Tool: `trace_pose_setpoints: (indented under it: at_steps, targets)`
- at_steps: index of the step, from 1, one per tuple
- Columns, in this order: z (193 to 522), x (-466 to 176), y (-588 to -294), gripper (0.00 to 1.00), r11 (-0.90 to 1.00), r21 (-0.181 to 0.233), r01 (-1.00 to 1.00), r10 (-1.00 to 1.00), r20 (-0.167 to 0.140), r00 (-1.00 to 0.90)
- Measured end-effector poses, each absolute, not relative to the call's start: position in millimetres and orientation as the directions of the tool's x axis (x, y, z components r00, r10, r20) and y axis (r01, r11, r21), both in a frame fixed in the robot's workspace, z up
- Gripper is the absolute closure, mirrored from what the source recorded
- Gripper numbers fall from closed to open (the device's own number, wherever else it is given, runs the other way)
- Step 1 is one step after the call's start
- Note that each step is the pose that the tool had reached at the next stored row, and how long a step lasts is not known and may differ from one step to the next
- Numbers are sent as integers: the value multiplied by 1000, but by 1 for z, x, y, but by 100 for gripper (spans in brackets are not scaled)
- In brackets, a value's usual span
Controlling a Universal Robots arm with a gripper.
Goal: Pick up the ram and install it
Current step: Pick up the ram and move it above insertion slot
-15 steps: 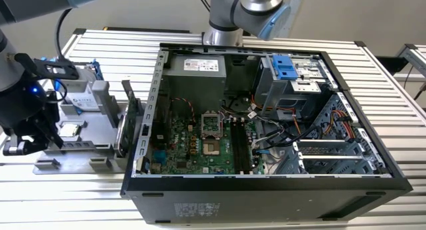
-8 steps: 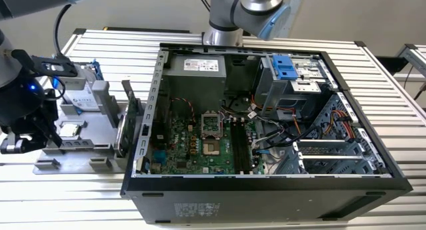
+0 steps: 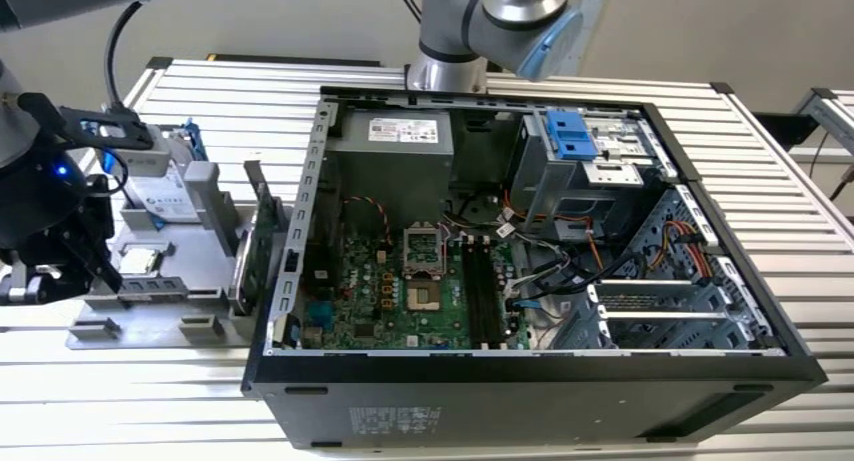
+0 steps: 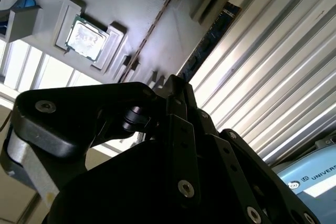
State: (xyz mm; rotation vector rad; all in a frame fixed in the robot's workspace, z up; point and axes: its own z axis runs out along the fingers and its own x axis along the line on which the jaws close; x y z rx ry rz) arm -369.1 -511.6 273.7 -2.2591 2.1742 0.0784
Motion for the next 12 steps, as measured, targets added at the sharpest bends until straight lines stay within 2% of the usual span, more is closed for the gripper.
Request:
trace_pose_setpoints:
  at_steps: [12]
  targets:
    - [285, -369, -512, 100, -39, 31, -999, -999, -40, 38]
